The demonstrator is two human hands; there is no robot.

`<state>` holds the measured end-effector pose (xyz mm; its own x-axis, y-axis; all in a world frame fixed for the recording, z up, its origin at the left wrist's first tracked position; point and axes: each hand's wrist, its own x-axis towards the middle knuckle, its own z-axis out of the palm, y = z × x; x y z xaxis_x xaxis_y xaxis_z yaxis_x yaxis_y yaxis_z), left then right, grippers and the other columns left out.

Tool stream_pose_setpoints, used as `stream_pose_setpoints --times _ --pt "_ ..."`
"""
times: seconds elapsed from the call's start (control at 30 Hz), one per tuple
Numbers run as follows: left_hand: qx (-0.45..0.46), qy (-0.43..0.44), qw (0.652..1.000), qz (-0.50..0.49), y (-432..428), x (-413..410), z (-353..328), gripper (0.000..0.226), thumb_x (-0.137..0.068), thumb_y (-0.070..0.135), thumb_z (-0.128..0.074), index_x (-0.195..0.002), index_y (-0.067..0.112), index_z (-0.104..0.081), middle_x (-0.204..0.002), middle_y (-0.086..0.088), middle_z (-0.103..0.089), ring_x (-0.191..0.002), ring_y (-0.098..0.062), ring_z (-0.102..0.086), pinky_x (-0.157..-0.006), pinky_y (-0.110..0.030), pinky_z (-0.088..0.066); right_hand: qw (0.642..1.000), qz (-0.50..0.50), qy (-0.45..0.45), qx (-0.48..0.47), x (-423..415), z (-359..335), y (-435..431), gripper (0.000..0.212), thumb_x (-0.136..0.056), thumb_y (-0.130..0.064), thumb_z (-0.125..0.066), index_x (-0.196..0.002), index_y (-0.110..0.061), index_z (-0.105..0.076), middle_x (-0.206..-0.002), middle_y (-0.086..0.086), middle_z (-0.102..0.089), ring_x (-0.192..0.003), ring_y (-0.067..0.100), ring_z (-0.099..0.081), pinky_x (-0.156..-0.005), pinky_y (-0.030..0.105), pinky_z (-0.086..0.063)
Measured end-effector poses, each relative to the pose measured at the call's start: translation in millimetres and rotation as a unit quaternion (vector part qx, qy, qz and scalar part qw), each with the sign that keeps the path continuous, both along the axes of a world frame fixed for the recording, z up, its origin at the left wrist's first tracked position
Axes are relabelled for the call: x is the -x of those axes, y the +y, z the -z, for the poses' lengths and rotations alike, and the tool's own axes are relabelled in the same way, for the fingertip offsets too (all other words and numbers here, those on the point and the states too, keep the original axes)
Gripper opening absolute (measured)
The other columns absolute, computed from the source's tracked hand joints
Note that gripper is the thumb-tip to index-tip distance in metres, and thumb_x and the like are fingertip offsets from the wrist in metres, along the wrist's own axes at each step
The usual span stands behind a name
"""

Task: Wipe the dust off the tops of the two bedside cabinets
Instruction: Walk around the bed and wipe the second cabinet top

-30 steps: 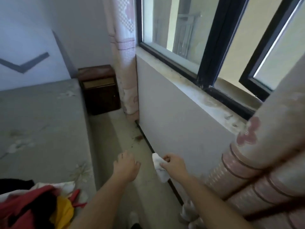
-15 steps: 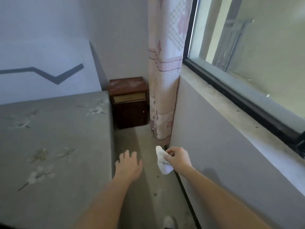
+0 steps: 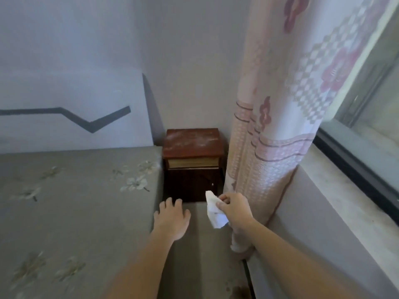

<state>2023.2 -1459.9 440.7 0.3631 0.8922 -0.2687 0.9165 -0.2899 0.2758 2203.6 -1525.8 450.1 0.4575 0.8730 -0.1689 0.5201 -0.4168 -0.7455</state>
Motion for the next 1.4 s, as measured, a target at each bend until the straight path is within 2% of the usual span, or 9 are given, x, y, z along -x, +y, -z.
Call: stream_pose_setpoints --times 0.2,0.43,0.53,0.73,0.9,1.03,1.17,1.23,1.4 --pt "-0.041 -0.002 0.999 -0.008 136.9 -38.7 -16.0 0.053 -0.097 0.044 -0.028 -0.144 0.018 -0.030 -0.146 -0.009 -0.034 -0.135 -0.030 -0.030 -0.106 -0.043 -0.030 1.000 -0.019 -0.006 0.004 -39.4 -5.1 136.0 0.008 -0.087 -0.024 -0.059 -0.085 -0.027 -0.066 -0.073 -0.011 -0.065 -0.072 0.007 -0.060 -0.067 0.028 -0.050" --pt "0.003 0.001 1.000 -0.008 301.4 -78.2 16.1 0.055 -0.097 0.045 -0.028 -0.145 0.018 -0.028 -0.149 -0.009 -0.030 -0.135 -0.032 -0.030 -0.107 -0.044 -0.030 1.000 -0.003 0.006 0.008 -77.1 22.7 301.3 0.006 -0.088 -0.019 -0.061 -0.089 -0.017 -0.067 -0.079 -0.006 -0.061 -0.074 0.011 -0.056 -0.063 0.024 -0.046" --pt "0.024 -0.011 1.000 -0.004 380.4 -90.9 34.4 0.053 -0.096 0.044 -0.028 -0.143 0.018 -0.029 -0.146 -0.008 -0.034 -0.132 -0.031 -0.034 -0.105 -0.042 -0.033 0.999 0.023 0.010 0.022 -94.3 39.6 379.2 0.010 -0.089 -0.020 -0.061 -0.093 -0.012 -0.067 -0.088 -0.001 -0.063 -0.078 0.013 -0.056 -0.056 0.016 -0.039" --pt "0.090 0.002 0.996 -0.028 508.1 -115.8 78.7 0.048 -0.095 0.041 -0.031 -0.138 0.019 -0.030 -0.142 -0.007 -0.036 -0.129 -0.029 -0.037 -0.103 -0.043 -0.035 0.995 0.069 0.017 0.065 -129.8 79.8 489.0 0.011 -0.092 -0.021 -0.057 -0.094 -0.014 -0.065 -0.090 -0.001 -0.061 -0.079 0.010 -0.054 -0.055 0.013 -0.033" --pt "0.142 0.026 0.989 -0.027 574.1 -132.5 147.9 0.055 -0.095 0.042 -0.029 -0.144 0.018 -0.026 -0.150 -0.009 -0.026 -0.137 -0.032 -0.026 -0.109 -0.047 -0.032 0.990 0.114 0.034 0.077 -177.0 120.7 542.2 0.012 -0.094 -0.020 -0.054 -0.087 -0.016 -0.063 -0.087 -0.001 -0.061 -0.072 0.002 -0.052 -0.053 0.012 -0.033" --pt "0.167 0.005 0.982 -0.087 610.7 -146.9 199.3 0.054 -0.097 0.042 -0.027 -0.145 0.020 -0.019 -0.154 -0.009 -0.019 -0.142 -0.032 -0.018 -0.111 -0.049 -0.027 0.984 0.171 0.029 0.038 -235.5 147.8 585.5 0.011 -0.091 -0.017 -0.057 -0.092 -0.014 -0.068 -0.087 0.001 -0.066 -0.083 0.018 -0.062 -0.064 0.025 -0.042" --pt "0.128 -0.017 0.985 -0.110 627.4 -158.6 237.0 0.060 -0.098 0.043 -0.029 -0.150 0.019 -0.011 -0.159 -0.011 -0.008 -0.146 -0.031 -0.009 -0.116 -0.048 -0.017 0.985 0.174 -0.007 0.014 -299.3 167.2 634.5 0.009 -0.093 -0.017 -0.056 -0.091 -0.017 -0.065 -0.088 0.002 -0.065 -0.086 0.023 -0.063 -0.074 0.032 -0.048" --pt "0.105 -0.021 0.988 -0.113 639.4 -162.1 255.5 0.061 -0.098 0.045 -0.027 -0.151 0.020 -0.009 -0.160 -0.009 -0.005 -0.147 -0.030 -0.006 -0.117 -0.047 -0.013 0.985 0.174 -0.020 0.007 -327.1 174.1 660.4 0.016 -0.095 -0.018 -0.052 -0.099 -0.011 -0.066 -0.091 0.004 -0.064 -0.088 0.023 -0.062 -0.074 0.029 -0.042" --pt "0.036 -0.052 0.984 -0.166 677.9 -167.6 290.8 0.062 -0.098 0.041 -0.031 -0.151 0.012 -0.015 -0.157 -0.018 -0.015 -0.145 -0.034 -0.012 -0.116 -0.049 -0.016 0.991 0.097 -0.088 0.001 -368.8 200.7 700.0 0.022 -0.098 -0.019 -0.046 -0.111 -0.010 -0.062 -0.096 0.003 -0.062 -0.087 0.018 -0.056 -0.067 0.023 -0.039"
